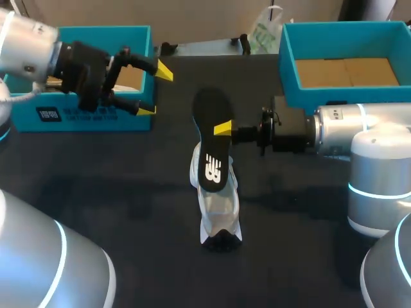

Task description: Take the shoe out of the shoebox, open the shoe tongue, remove and reinsert the insole, then place the shoe into the shoebox

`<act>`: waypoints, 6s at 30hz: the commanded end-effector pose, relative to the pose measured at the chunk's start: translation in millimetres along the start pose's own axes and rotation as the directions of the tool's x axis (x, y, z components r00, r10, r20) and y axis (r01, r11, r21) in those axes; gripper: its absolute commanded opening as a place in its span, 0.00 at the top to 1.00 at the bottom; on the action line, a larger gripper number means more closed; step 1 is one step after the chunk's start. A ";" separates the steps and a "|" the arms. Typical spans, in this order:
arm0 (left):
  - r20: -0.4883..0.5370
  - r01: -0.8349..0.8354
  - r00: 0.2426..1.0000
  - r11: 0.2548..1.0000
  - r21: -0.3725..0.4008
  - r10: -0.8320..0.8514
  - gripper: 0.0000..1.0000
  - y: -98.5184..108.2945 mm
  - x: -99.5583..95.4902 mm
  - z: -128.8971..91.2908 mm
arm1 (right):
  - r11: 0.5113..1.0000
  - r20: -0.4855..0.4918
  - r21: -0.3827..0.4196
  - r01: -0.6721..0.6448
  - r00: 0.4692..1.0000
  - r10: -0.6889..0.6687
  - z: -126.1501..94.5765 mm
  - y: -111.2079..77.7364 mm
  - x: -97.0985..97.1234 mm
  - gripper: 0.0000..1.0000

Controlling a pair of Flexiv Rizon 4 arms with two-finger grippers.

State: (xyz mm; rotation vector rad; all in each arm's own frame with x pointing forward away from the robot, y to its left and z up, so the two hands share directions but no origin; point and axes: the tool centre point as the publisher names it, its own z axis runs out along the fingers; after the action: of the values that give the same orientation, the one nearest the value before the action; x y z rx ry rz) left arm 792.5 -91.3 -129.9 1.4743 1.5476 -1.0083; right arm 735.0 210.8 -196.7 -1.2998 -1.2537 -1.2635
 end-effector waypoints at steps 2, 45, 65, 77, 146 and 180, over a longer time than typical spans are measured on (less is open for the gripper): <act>0.184 -0.004 0.983 1.000 0.000 0.004 0.00 1.1 4.5 1.9 | 1.000 0.001 -0.004 0.000 1.000 0.000 1.8 -0.8 -0.1 1.00; 0.334 -0.002 0.943 1.000 -0.013 0.006 0.09 4.4 27.1 102.2 | 1.000 0.001 -0.004 0.000 1.000 0.000 1.8 -0.8 -0.1 1.00; 0.306 -0.023 0.951 0.998 -0.056 0.039 0.64 -8.2 25.2 118.4 | 1.000 0.001 -0.004 0.000 1.000 0.000 1.8 -0.8 -0.1 1.00; 0.307 -0.045 0.950 0.997 -0.062 0.062 0.78 -9.7 25.6 122.6 | 1.000 0.001 -0.004 0.000 1.000 0.000 1.8 -0.8 -0.1 1.00; 0.323 0.021 0.945 0.994 0.108 -0.055 1.00 -49.4 18.4 101.0 | 0.694 0.289 0.441 0.570 0.642 -0.710 -74.4 -21.4 4.9 0.00; 0.249 0.131 0.955 0.983 0.130 -0.160 1.00 -141.0 3.9 89.8 | 0.339 0.197 0.756 0.560 0.300 -0.933 -123.4 -50.1 -9.5 0.00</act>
State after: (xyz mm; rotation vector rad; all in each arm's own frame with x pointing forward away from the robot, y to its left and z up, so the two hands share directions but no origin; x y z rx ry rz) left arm 664.1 -181.0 -168.2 1.2747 1.4276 -1.3665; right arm 678.3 92.3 -201.7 -0.5286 -2.8047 -0.8789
